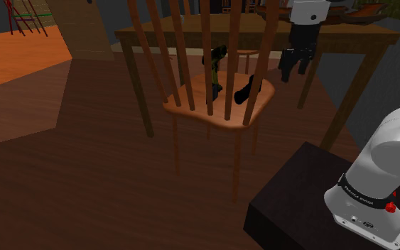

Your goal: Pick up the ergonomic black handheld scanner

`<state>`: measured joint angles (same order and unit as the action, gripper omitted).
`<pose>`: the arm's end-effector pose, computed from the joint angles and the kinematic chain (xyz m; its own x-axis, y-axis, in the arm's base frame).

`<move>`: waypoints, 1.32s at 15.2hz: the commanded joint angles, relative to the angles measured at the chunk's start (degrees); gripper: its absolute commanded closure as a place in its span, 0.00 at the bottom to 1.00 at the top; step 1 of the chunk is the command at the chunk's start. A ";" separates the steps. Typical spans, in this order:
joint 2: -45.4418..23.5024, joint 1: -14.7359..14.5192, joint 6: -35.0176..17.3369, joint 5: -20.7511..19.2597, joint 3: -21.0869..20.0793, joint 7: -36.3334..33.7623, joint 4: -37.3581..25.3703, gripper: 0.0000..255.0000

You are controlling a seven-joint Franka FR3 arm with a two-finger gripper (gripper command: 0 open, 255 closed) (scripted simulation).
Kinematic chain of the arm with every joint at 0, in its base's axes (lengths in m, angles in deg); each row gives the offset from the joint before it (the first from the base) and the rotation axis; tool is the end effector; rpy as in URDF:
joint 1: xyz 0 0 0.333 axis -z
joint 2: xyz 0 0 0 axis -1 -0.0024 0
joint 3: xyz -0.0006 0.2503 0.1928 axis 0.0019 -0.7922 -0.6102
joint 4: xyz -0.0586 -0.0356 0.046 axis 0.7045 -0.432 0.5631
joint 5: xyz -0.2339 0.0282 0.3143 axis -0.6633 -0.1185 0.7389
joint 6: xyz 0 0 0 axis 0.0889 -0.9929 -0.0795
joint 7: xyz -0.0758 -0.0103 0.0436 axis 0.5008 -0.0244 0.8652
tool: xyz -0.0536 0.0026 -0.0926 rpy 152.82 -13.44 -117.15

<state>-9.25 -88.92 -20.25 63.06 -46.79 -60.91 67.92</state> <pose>0.3179 0.0043 0.5674 0.9911 -0.1307 -0.0244 -0.1300 -0.9911 0.0283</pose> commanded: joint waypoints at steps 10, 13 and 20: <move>-14.57 12.73 -14.34 6.40 -14.50 -49.16 -5.21 0.00; -20.07 17.42 -18.05 5.59 -18.09 -65.27 -8.41 0.00; -23.38 19.59 -23.53 4.69 -19.92 -73.54 -6.77 0.00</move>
<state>-32.21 -69.38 -43.00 67.83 -66.54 -134.13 60.81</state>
